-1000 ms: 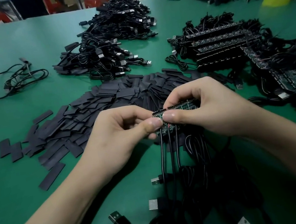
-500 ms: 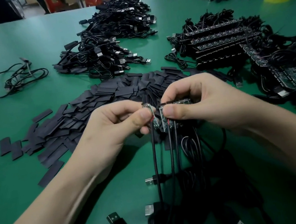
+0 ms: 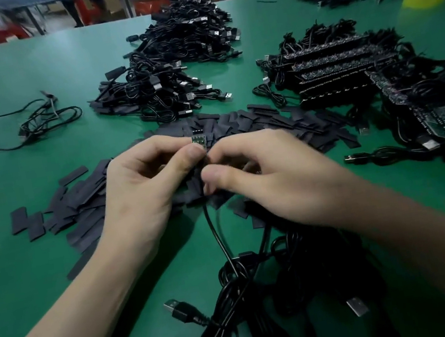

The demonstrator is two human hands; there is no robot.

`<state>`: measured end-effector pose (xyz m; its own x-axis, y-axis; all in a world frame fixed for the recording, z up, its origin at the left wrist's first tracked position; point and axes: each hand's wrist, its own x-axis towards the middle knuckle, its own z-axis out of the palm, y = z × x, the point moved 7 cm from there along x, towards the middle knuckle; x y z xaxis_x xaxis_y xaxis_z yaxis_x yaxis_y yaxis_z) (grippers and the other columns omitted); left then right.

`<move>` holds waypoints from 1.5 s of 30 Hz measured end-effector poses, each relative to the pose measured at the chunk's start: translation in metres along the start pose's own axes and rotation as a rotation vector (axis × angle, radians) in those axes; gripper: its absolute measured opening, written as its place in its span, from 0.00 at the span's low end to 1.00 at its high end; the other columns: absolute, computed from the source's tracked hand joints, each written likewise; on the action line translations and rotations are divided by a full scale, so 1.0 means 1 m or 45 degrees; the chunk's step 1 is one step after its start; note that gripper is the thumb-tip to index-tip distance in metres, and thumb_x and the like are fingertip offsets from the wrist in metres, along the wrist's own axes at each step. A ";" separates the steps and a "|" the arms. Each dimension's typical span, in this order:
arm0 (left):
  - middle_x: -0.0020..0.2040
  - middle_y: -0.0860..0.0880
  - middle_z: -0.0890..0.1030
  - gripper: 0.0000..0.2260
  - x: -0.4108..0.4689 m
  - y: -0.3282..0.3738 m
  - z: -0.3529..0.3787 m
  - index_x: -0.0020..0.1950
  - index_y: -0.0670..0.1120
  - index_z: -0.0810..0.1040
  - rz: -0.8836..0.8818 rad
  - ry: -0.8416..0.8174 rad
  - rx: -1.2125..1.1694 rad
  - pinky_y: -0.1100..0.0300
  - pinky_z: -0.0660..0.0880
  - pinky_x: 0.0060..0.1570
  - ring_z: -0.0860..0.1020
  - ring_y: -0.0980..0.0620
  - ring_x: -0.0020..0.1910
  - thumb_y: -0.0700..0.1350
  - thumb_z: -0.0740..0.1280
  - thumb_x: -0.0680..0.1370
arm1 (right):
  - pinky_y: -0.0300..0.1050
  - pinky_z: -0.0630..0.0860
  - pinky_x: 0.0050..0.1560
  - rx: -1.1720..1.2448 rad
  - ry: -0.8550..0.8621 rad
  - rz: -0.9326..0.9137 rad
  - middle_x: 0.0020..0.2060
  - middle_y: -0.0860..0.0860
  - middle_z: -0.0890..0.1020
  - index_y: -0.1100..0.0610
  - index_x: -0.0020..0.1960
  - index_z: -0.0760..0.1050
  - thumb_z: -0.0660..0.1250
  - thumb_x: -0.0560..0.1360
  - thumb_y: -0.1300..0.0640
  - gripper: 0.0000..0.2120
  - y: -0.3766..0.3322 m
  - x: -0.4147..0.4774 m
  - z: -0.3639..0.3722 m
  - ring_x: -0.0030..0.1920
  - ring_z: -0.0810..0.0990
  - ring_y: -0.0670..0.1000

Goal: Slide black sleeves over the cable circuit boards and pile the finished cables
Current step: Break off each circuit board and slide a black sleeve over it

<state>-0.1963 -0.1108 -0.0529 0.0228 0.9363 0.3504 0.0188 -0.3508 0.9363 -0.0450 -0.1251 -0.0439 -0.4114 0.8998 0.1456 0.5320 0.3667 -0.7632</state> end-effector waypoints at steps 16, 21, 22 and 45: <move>0.48 0.59 0.81 0.22 -0.001 0.001 -0.001 0.53 0.60 0.82 0.205 -0.267 1.493 0.60 0.69 0.39 0.78 0.55 0.48 0.72 0.69 0.67 | 0.32 0.61 0.26 0.669 0.491 -0.190 0.26 0.45 0.65 0.52 0.40 0.64 0.50 0.85 0.57 0.15 -0.046 -0.010 -0.104 0.25 0.61 0.42; 0.48 0.59 0.82 0.13 0.002 -0.001 -0.001 0.52 0.60 0.83 0.097 -0.373 1.435 0.54 0.78 0.46 0.80 0.55 0.48 0.63 0.74 0.71 | 0.33 0.65 0.26 -0.339 0.346 -0.099 0.27 0.48 0.75 0.49 0.40 0.77 0.65 0.81 0.46 0.13 -0.042 -0.008 -0.087 0.25 0.68 0.44; 0.48 0.60 0.83 0.13 0.003 0.000 -0.002 0.52 0.59 0.83 0.084 -0.383 1.425 0.54 0.79 0.47 0.81 0.56 0.48 0.61 0.74 0.71 | 0.32 0.66 0.25 -0.426 0.302 -0.052 0.27 0.46 0.77 0.48 0.39 0.77 0.66 0.80 0.45 0.13 -0.037 -0.007 -0.077 0.25 0.69 0.42; 0.42 0.51 0.82 0.07 0.003 -0.013 -0.008 0.50 0.52 0.80 -0.016 -0.180 0.626 0.59 0.77 0.41 0.81 0.51 0.39 0.38 0.69 0.80 | 0.33 0.75 0.43 0.202 0.271 0.177 0.38 0.42 0.86 0.52 0.45 0.84 0.73 0.77 0.50 0.06 0.037 0.002 -0.006 0.39 0.83 0.35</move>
<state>-0.2043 -0.1032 -0.0639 0.1538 0.9414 0.3002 0.4872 -0.3366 0.8058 -0.0216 -0.1088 -0.0680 -0.1694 0.9743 0.1486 0.4430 0.2099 -0.8716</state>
